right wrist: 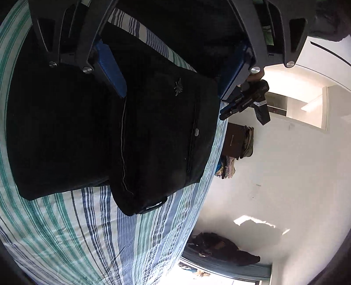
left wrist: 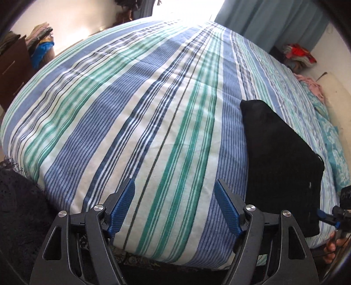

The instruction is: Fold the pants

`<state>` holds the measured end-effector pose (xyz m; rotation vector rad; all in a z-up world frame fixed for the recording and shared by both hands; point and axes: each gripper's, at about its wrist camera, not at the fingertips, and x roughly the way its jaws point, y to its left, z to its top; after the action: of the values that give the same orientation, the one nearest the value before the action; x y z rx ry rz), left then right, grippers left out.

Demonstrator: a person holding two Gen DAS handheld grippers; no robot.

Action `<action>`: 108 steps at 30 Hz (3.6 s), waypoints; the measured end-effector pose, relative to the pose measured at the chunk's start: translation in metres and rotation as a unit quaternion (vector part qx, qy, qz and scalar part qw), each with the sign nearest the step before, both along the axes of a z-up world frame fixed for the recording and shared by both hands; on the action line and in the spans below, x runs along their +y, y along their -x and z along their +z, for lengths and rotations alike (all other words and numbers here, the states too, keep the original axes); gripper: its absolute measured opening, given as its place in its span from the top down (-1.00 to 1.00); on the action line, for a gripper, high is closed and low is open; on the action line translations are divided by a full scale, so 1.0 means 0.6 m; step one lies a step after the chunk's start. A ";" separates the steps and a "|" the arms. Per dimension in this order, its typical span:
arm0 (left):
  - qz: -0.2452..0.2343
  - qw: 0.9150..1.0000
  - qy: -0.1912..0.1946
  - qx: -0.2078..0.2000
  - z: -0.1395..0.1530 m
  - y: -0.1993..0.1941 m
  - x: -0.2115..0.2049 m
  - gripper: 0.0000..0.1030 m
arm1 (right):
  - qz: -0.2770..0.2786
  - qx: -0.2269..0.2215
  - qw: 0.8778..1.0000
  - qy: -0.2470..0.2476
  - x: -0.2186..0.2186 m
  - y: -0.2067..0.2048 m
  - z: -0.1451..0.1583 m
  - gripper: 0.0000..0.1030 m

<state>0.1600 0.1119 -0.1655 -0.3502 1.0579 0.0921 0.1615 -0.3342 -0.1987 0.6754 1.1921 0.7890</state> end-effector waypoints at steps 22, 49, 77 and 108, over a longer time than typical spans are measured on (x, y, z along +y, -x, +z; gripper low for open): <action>-0.004 1.000 -0.003 0.010 -0.018 -0.007 -0.008 -0.49 | 0.048 0.048 0.991 0.118 0.081 -0.026 -0.023 0.56; -0.118 0.991 -0.056 -0.030 0.027 0.017 -0.121 -0.49 | -0.079 0.007 0.973 0.216 -0.108 0.047 0.024 0.59; -0.250 0.963 -0.082 -0.050 0.042 0.038 -0.281 -0.65 | -0.161 -0.119 0.934 0.296 -0.076 0.074 0.120 0.11; -0.185 0.973 -0.138 -0.031 0.041 0.036 -0.244 -0.77 | -0.288 -0.171 0.883 0.328 -0.033 0.239 0.101 -0.87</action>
<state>0.1381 -0.0343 -0.1409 0.0979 1.0160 -0.1051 0.0181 -0.3542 -0.1382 0.2698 0.7858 -0.0258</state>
